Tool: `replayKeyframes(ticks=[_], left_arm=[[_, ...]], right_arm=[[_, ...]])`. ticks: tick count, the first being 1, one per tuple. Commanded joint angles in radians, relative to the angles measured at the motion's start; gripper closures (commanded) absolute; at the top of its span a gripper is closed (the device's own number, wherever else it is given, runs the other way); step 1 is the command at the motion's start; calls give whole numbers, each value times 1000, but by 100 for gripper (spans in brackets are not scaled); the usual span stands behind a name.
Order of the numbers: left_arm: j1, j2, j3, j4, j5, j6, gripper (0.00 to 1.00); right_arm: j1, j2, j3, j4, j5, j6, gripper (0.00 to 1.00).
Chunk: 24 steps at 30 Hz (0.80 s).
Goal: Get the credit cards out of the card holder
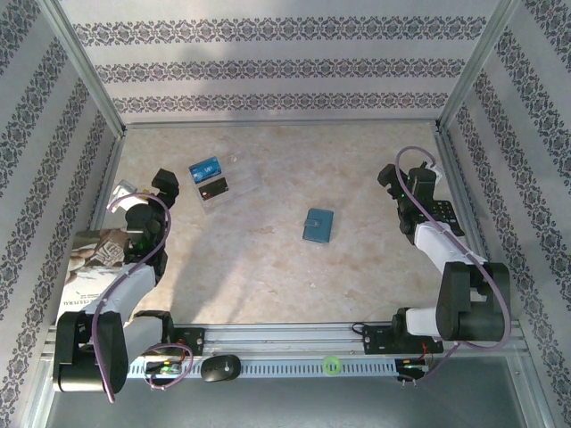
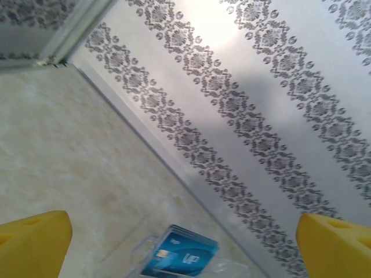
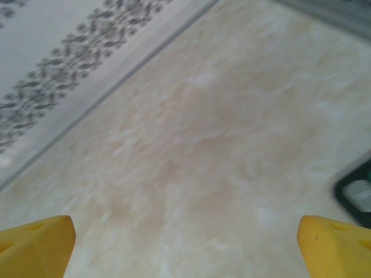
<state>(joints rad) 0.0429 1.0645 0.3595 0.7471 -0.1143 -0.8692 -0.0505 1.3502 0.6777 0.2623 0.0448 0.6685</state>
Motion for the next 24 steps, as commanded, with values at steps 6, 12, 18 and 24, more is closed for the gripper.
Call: replayKeyframes(ticks=[6,12,18,24], left_arm=[[23,12,64,-70,123,-67,1],[28,63,265,-454,205,64,8],[28,234,449,-688,189,47,28],[38,405,641,-834,102,27,37]], right_arm=[[-13,109,29,118,-316,94,2],[-9,168,80,46,-422,33,2],[9,193,90,88,-519,20,8],[21,186,97,88,-536,38,10]])
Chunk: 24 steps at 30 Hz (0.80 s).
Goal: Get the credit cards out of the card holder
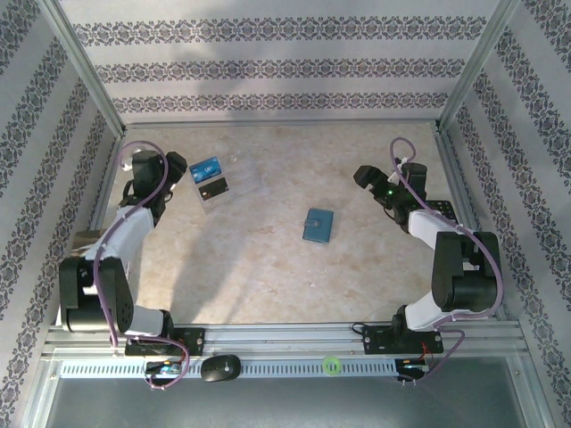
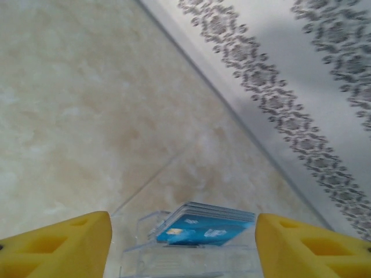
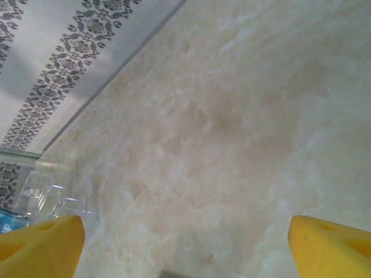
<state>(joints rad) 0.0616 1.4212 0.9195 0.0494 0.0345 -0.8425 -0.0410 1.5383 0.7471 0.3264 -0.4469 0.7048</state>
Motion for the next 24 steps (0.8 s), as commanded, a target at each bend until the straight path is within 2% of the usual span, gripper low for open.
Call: replayKeyframes(ticks=[1,6,10,14,24], left_arm=[[24,78,114,-158,-60,-12,39],[44,239,241,-225,-39,-49,50],[51,327,311,-259,-66,-53,51],[74,411,378,-292,-44,-53,59],[67,529,432,-309,43,-35,74]], right_arm=[[12,-3,26,30,-51,9,11],[19,-16,21,55,-64,30,13],[24,-29,29,54,-75,32,15],[25,-53,35,41,-70,32,15],[30,-41,74,19,-71,38,21]])
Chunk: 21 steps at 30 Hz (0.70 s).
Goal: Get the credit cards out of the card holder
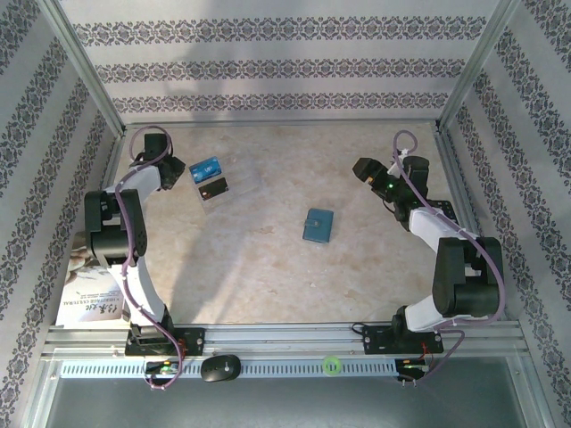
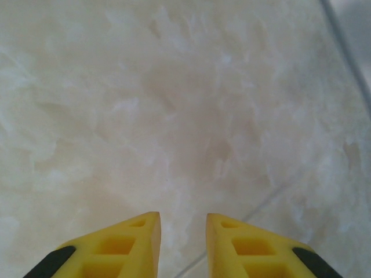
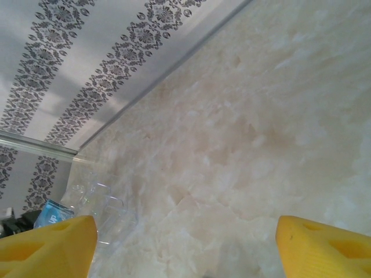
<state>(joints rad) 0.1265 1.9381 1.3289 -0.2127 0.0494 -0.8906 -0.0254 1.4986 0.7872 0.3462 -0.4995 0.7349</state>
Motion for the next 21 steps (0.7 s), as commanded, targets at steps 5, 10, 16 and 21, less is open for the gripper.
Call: replayKeyframes(ticks=[5,10,16,21], left_arm=[[-23,28,0,-28,56,11,75],[-47,44,-3,1,71,20,75],[-96,82,20,21,89,27,75],[-135,121,68,15,102,33,75]], right_arm=[[27,24,60,-15,-15,7,23],[59,53,96,-56,-2,-4,25],[114,86,113,-87,29,-16,28],[170,133,134,-86,44,-29,29]])
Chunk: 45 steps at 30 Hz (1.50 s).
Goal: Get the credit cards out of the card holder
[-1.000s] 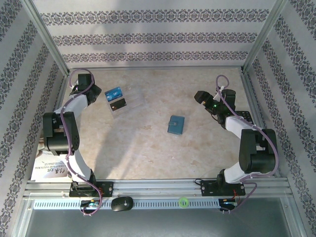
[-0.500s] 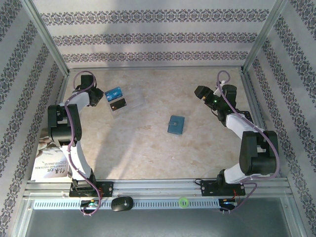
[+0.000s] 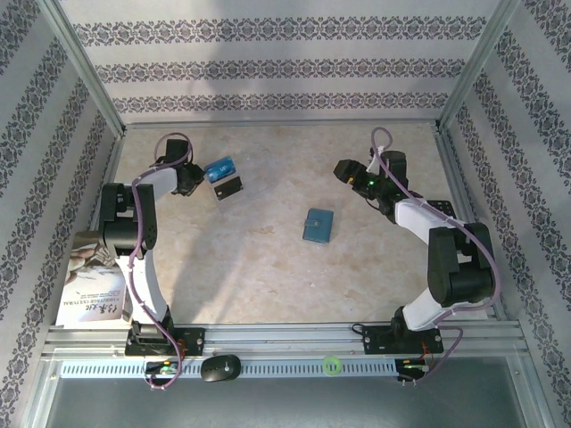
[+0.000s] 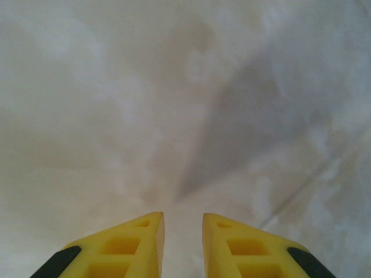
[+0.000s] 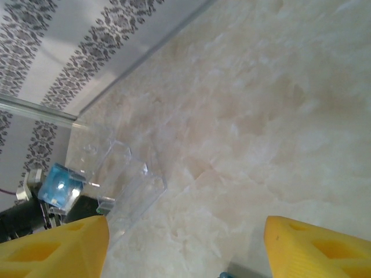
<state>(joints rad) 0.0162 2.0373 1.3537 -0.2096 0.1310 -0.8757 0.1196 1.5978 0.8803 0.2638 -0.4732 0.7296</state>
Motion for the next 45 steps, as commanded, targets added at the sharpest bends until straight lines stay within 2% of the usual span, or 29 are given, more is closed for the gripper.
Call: replayKeyframes(ticks=[1,8,17,25,34,40,45], left_arm=[[-28,26,48,12,20,17,74],[-33,35,53,18,39,27,73],[-77,112,149,-10,80,69,71],[-97,165,226,-43,103,99,71],[-103,181,237,-52,102,116,71],[-116,199,249,-56,104,120,71],[-131,208,249,-53,107,122,71]], right_arm=[[34,57,61,-5,-1,-32,29],[114,226,259,4,-121,-105,25],[175,351,388,35,-93,-90,26],[182,483,490,82,-98,-93,25],[185,630,617,81,-95,-50,23],[204,656,612,97,-121,-21,22],[218,639,534,177,-139,29,22]])
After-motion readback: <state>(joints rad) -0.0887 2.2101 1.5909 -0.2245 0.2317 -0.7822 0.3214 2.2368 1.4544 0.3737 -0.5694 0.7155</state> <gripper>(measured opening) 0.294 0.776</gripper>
